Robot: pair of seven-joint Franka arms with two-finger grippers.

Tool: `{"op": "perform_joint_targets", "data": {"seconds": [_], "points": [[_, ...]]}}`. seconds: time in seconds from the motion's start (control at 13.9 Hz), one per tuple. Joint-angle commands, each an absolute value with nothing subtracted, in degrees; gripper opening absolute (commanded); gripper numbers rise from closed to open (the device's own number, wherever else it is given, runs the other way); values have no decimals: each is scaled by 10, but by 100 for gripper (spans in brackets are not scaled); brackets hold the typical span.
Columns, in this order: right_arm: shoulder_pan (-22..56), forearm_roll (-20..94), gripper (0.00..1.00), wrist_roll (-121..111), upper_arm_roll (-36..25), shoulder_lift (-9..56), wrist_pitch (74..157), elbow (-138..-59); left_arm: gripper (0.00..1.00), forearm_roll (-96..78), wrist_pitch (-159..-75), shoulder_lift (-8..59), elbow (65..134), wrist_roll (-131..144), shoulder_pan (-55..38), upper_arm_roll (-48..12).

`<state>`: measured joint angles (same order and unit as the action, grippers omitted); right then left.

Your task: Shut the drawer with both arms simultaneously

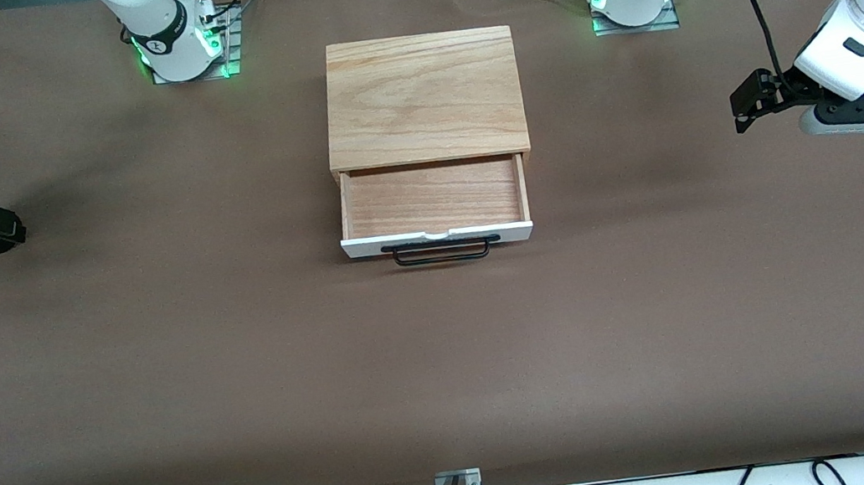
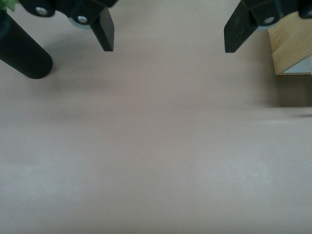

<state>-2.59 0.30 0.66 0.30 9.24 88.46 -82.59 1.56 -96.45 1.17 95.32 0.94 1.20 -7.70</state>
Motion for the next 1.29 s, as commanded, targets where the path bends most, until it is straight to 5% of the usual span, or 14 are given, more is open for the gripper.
{"op": "perform_joint_targets", "data": {"seconds": [0.0,1.22], "points": [[-26,11,100,-4,5,91,885,-821,100,25,-958,20,934,2,13,-79],[-26,11,100,-5,5,92,886,-821,100,18,-954,20,934,3,14,-79]]}}
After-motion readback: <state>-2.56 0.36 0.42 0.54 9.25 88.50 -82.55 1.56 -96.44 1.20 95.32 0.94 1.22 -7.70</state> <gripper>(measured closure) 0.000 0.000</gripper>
